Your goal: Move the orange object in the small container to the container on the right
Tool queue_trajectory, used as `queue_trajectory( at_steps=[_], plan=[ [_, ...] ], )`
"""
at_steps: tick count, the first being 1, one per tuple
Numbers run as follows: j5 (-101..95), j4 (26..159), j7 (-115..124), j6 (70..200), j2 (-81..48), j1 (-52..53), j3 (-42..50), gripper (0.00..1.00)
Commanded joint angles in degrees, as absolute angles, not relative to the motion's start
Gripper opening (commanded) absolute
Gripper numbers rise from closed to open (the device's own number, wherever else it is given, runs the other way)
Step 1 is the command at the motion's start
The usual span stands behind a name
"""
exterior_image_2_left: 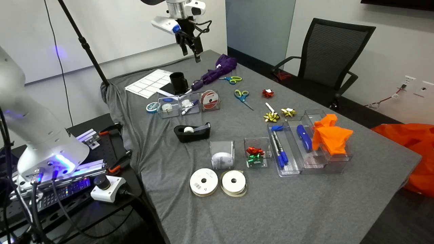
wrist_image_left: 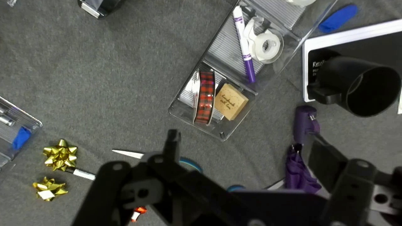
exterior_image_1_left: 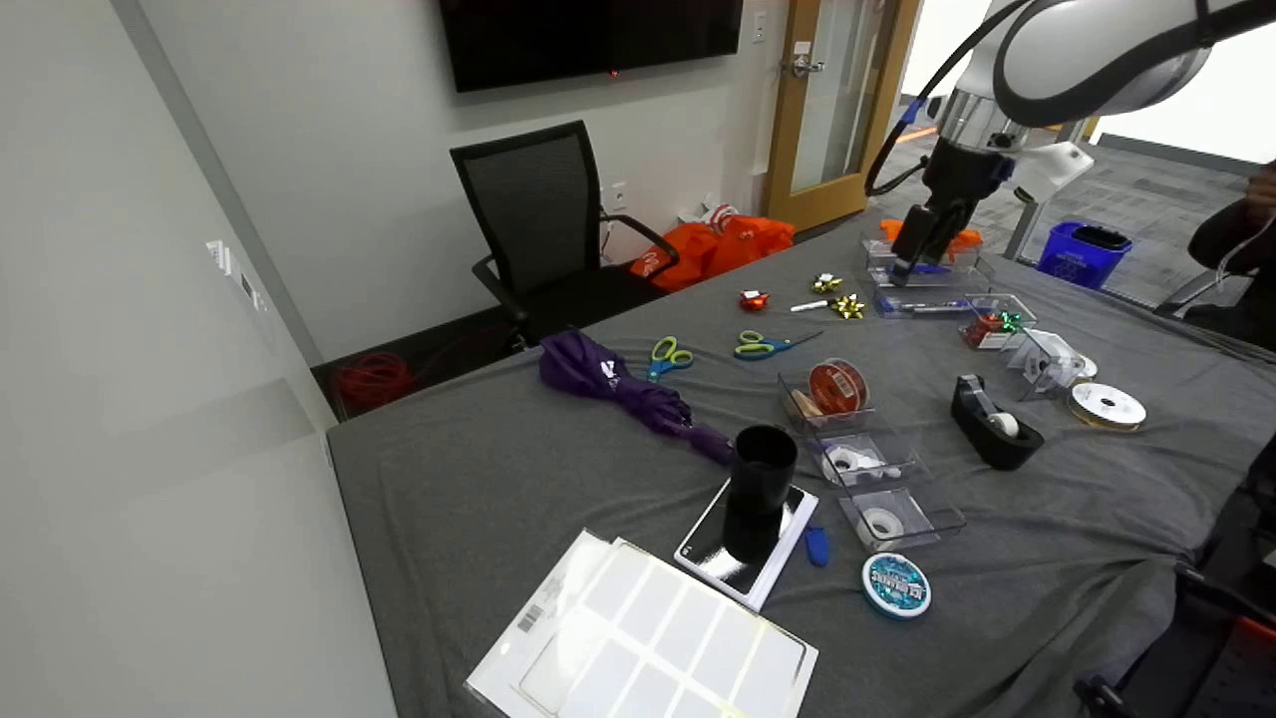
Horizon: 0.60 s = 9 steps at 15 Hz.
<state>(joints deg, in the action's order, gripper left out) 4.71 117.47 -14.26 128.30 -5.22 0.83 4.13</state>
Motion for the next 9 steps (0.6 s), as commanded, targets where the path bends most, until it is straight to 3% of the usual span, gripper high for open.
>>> queue_trajectory(
  at_steps=[1, 9],
  plan=[
    [8.4, 113.6, -12.9, 134.1, -12.2, -1.0, 3.0, 1.00],
    [6.7, 105.5, -7.6, 145.3, -28.7, -1.6, 2.0, 1.00]
  ],
)
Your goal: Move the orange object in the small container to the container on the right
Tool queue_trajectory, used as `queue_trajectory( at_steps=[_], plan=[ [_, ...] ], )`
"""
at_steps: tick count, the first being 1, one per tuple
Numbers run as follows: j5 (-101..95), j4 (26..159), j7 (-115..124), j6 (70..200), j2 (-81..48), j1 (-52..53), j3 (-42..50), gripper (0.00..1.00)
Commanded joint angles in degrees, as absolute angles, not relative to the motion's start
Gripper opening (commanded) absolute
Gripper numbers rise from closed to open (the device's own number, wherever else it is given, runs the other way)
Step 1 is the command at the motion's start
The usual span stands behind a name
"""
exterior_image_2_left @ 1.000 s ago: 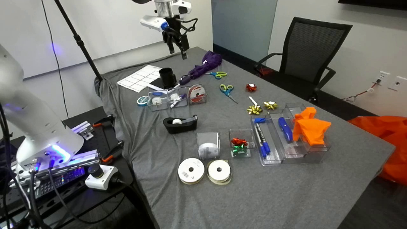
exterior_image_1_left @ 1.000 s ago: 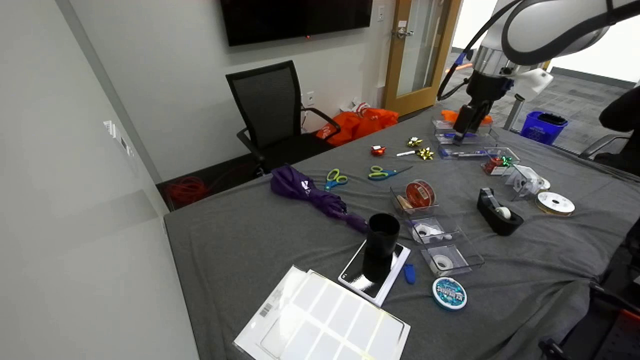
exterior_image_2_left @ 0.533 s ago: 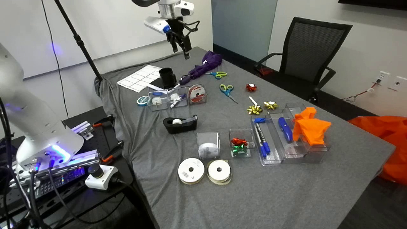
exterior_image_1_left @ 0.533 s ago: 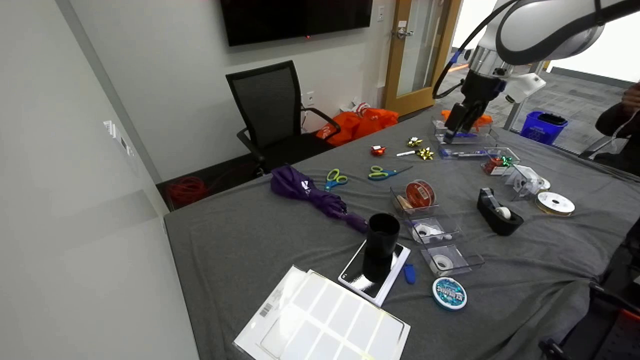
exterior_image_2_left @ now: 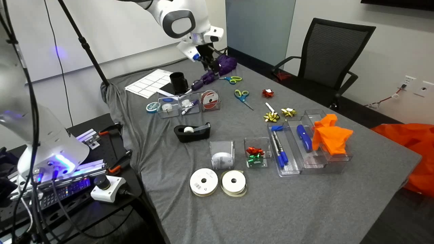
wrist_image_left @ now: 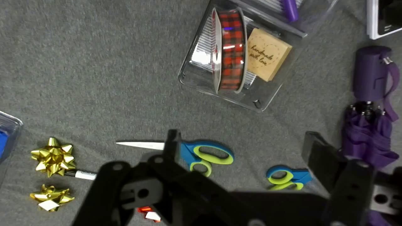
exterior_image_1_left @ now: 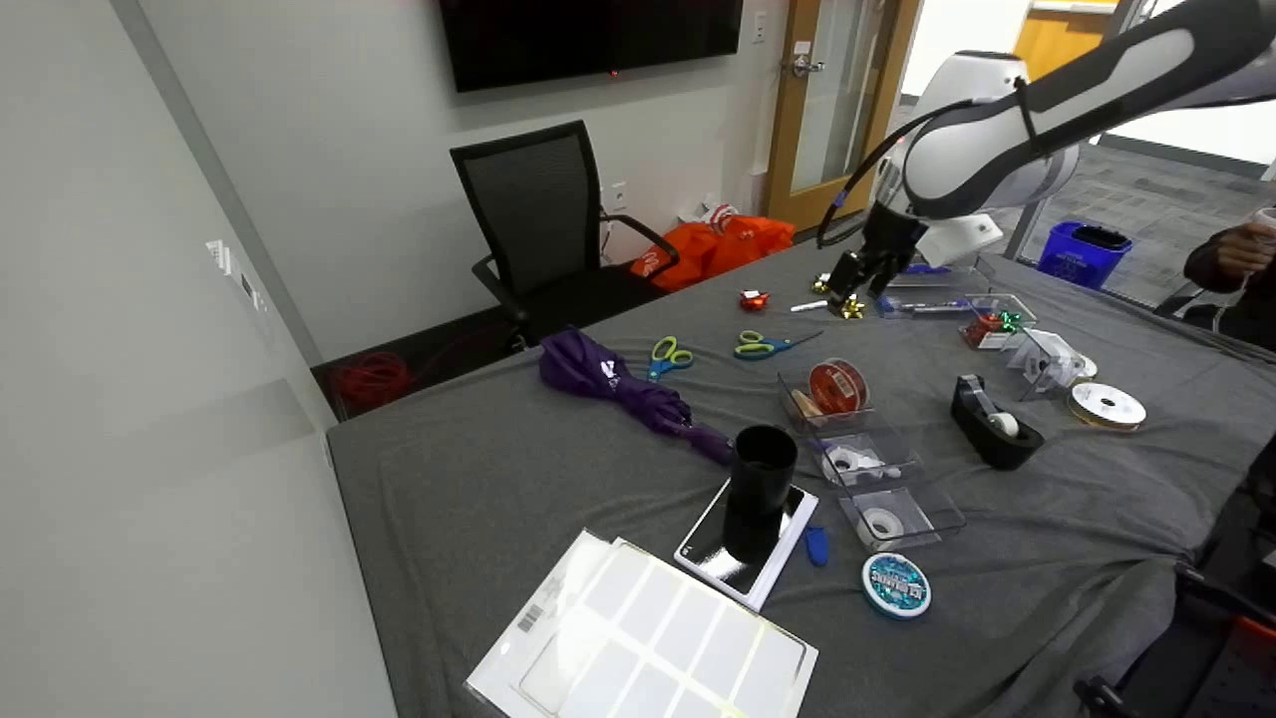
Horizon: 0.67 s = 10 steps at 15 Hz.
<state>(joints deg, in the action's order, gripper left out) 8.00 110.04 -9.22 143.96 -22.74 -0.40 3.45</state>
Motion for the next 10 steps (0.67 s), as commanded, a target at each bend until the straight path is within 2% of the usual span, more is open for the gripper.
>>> queue_trajectory(
  at_steps=[1, 10],
  plan=[
    [6.9, 104.5, -7.6, 145.3, -30.4, -1.8, 1.5, 1.00],
    [5.0, 101.5, -7.8, 143.1, -37.7, -1.8, 0.0, 1.00]
  ],
)
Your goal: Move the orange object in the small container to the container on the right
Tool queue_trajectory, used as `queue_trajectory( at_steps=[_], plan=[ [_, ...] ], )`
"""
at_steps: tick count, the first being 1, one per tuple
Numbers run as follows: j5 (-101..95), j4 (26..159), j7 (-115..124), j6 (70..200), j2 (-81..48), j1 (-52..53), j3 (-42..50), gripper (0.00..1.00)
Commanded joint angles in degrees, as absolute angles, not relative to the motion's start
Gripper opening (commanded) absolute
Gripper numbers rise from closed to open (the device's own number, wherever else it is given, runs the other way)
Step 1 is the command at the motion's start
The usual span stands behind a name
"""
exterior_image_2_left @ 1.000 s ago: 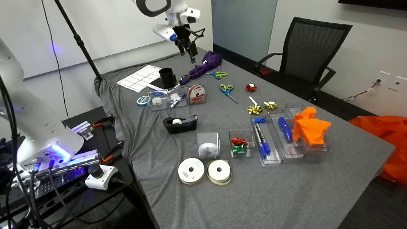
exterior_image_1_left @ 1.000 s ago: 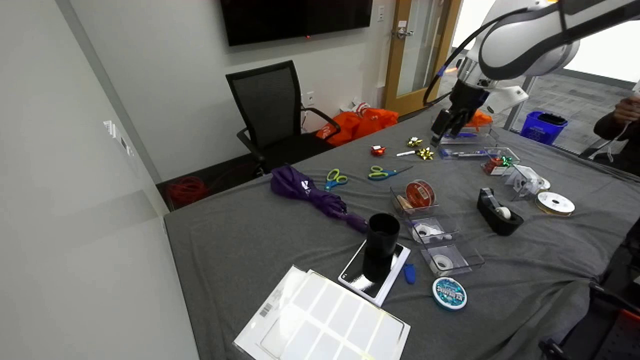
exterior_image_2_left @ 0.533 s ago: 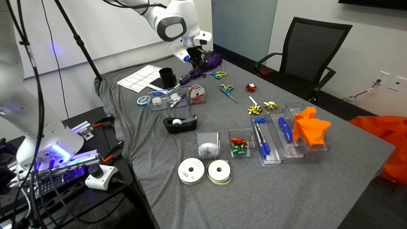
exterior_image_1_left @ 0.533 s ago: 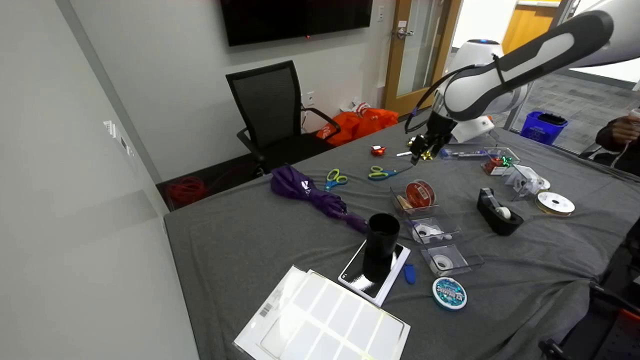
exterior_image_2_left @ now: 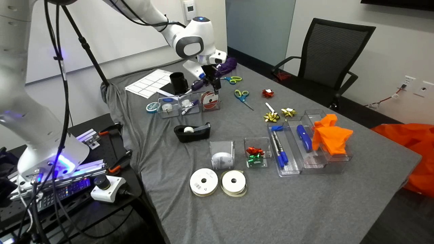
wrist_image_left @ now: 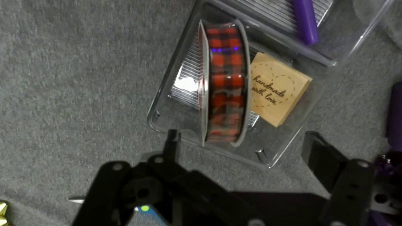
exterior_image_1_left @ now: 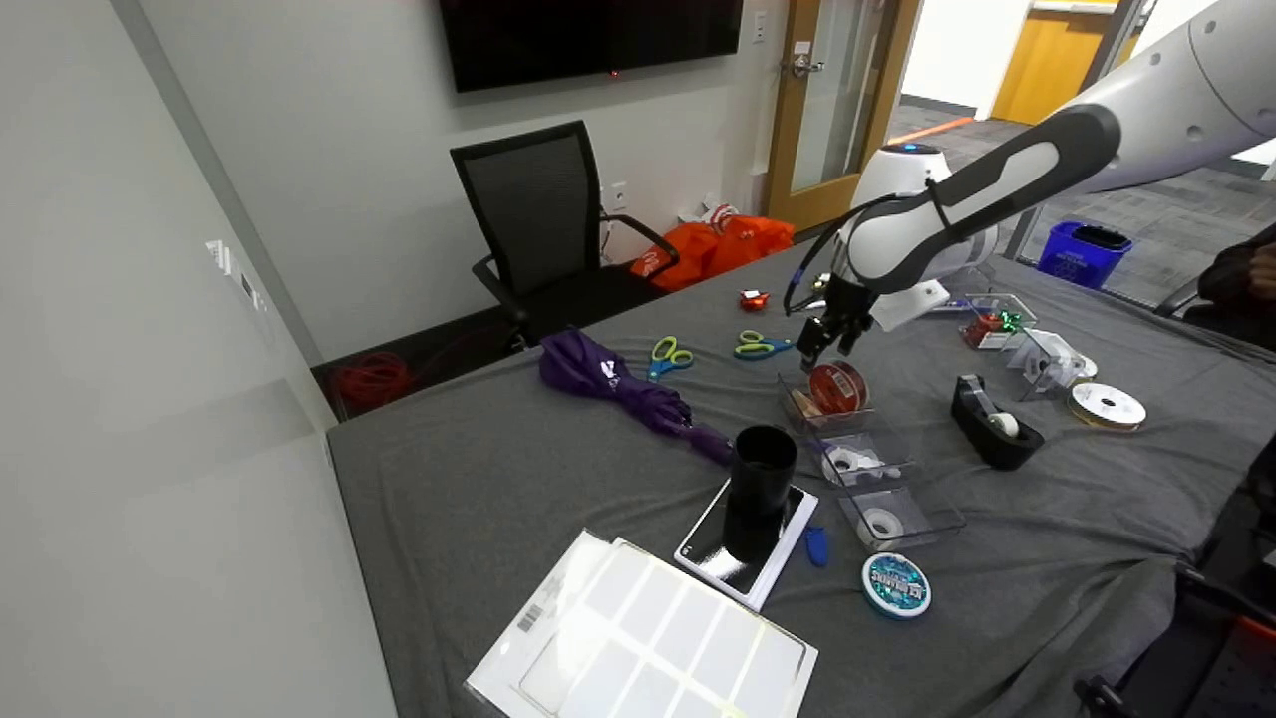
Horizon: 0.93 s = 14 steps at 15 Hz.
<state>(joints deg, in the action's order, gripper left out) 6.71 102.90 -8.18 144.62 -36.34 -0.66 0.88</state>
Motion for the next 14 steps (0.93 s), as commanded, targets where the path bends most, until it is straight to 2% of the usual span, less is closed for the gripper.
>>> queue_trajectory(
  at_steps=[1, 2, 3, 4, 7, 13, 14],
  plan=[
    [4.4, 101.6, -7.7, 142.9, -38.0, -1.7, 0.3, 1.00],
    [3.7, 101.8, -7.3, 142.7, -38.2, -1.5, 0.6, 0.75],
    [3.2, 101.8, -7.1, 142.6, -38.3, -1.5, 0.8, 0.74],
    [2.9, 101.8, -6.7, 142.5, -38.6, -1.5, 0.8, 0.68],
    [2.3, 101.5, -5.5, 142.1, -39.0, -1.5, 1.0, 0.45],
    [2.6, 102.0, -4.4, 142.8, -38.0, -1.7, 0.8, 0.05],
    [2.8, 102.7, -4.3, 143.1, -37.2, -1.8, 0.7, 0.07]
  ],
)
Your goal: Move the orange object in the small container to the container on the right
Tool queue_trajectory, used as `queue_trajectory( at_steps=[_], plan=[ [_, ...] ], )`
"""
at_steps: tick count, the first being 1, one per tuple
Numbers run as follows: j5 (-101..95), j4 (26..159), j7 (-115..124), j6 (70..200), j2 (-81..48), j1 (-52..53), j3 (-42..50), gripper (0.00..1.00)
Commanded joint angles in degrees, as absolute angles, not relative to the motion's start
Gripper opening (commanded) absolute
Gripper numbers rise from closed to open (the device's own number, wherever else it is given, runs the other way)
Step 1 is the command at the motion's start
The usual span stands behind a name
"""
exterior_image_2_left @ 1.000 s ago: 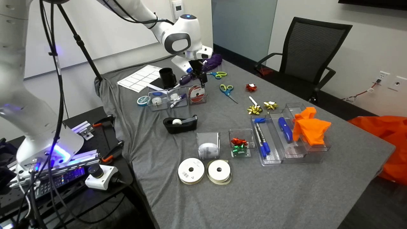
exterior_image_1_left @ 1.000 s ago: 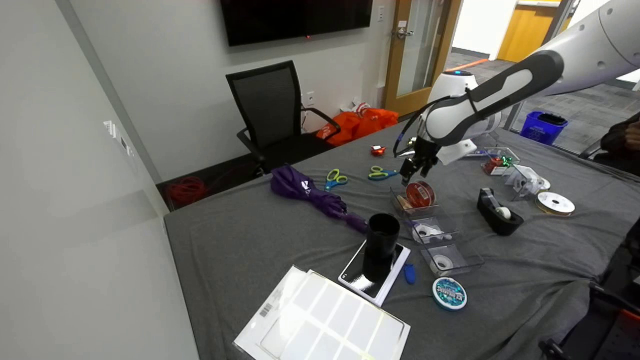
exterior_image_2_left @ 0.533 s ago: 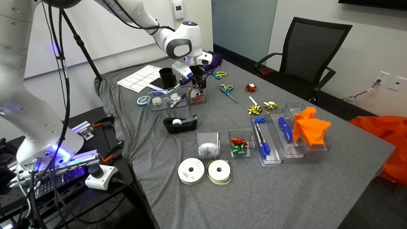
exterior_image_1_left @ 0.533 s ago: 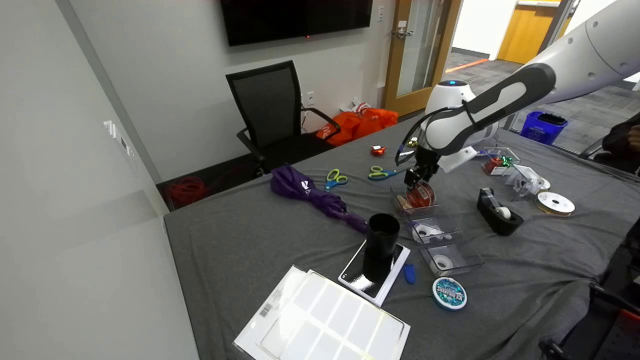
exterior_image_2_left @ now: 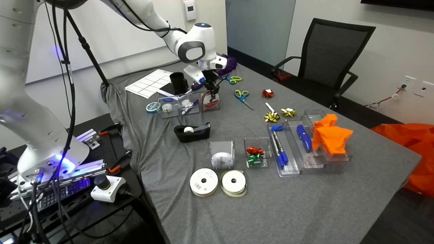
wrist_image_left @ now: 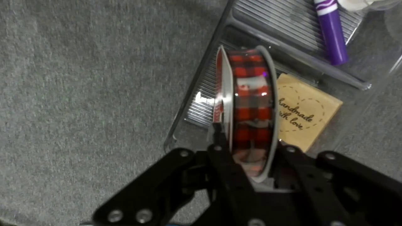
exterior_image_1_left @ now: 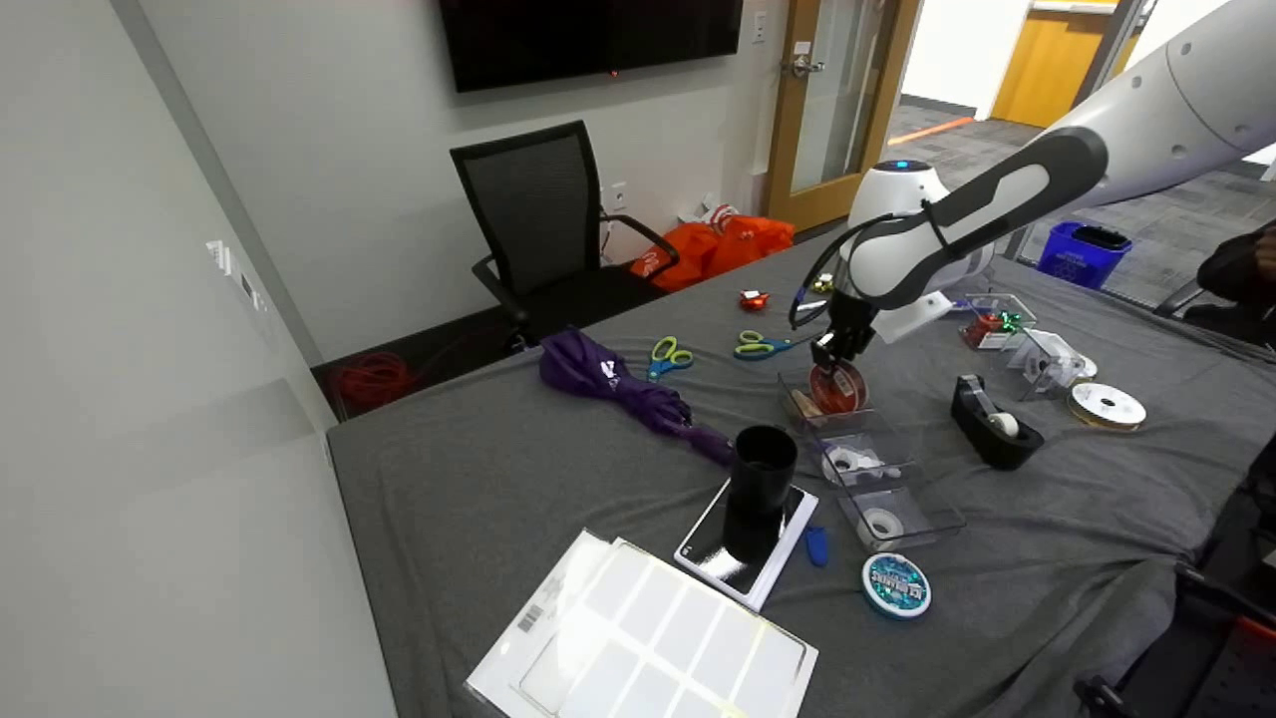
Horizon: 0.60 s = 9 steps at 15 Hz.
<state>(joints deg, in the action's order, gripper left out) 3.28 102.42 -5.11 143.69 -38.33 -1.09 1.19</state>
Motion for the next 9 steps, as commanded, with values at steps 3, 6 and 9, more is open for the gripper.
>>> queue_trajectory(
  at_steps=[3, 6, 9],
  plan=[
    [3.2, 103.8, -3.9, 143.1, -34.8, -1.9, 0.4, 0.07],
    [5.3, 104.7, 0.0, 144.7, -31.7, -2.3, 0.8, 0.07],
    [8.0, 103.5, 3.9, 144.5, -29.5, -3.6, 1.3, 0.07]
  ],
)
